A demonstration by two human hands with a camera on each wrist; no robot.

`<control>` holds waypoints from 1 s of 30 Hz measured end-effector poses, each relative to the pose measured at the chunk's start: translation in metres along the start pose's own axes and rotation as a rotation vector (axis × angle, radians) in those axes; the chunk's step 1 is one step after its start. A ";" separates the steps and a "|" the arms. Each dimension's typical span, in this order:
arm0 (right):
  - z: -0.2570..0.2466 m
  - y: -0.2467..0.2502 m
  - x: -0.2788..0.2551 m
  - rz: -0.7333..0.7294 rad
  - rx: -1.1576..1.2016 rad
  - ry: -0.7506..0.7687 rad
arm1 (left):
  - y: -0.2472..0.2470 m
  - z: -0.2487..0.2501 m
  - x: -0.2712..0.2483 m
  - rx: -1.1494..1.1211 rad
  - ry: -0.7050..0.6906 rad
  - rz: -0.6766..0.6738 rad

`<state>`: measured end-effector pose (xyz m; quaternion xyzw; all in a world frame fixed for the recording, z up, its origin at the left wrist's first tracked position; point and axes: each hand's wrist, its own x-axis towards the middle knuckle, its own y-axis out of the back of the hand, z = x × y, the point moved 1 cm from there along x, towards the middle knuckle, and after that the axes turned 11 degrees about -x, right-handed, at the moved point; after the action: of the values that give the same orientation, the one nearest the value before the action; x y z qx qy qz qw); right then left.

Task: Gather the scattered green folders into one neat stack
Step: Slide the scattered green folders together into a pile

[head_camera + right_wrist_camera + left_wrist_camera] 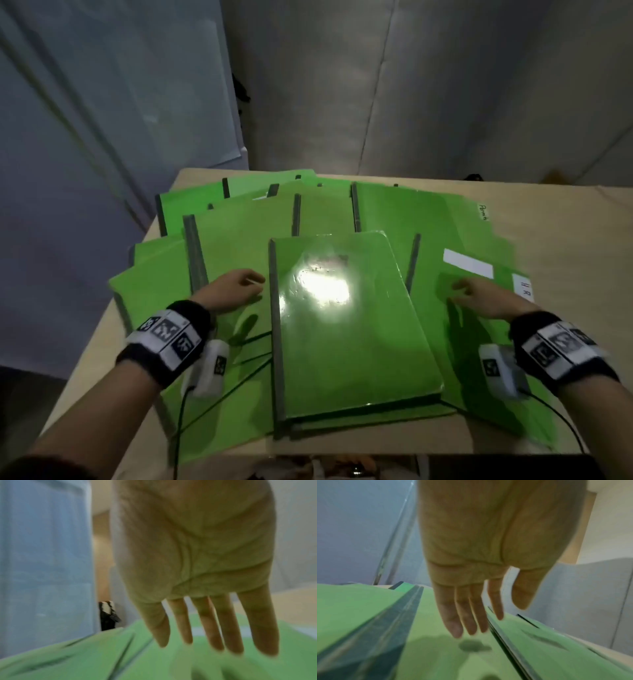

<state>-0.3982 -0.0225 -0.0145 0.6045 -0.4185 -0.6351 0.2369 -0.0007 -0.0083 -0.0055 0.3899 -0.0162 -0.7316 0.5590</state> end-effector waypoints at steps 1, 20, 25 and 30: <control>0.001 0.000 0.006 0.024 0.022 -0.037 | -0.002 0.002 0.009 0.026 0.001 0.054; 0.017 -0.058 0.086 0.051 -0.059 -0.280 | -0.039 0.018 0.048 0.019 0.126 0.080; -0.019 -0.024 0.047 0.070 -0.062 -0.179 | -0.032 0.014 0.051 -0.175 0.106 0.152; 0.022 -0.036 0.073 0.095 -0.048 -0.318 | -0.007 -0.012 0.048 0.056 0.207 0.425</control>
<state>-0.4234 -0.0563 -0.0876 0.4700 -0.4637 -0.7206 0.2118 -0.0031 -0.0408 -0.0435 0.4662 -0.0609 -0.5527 0.6881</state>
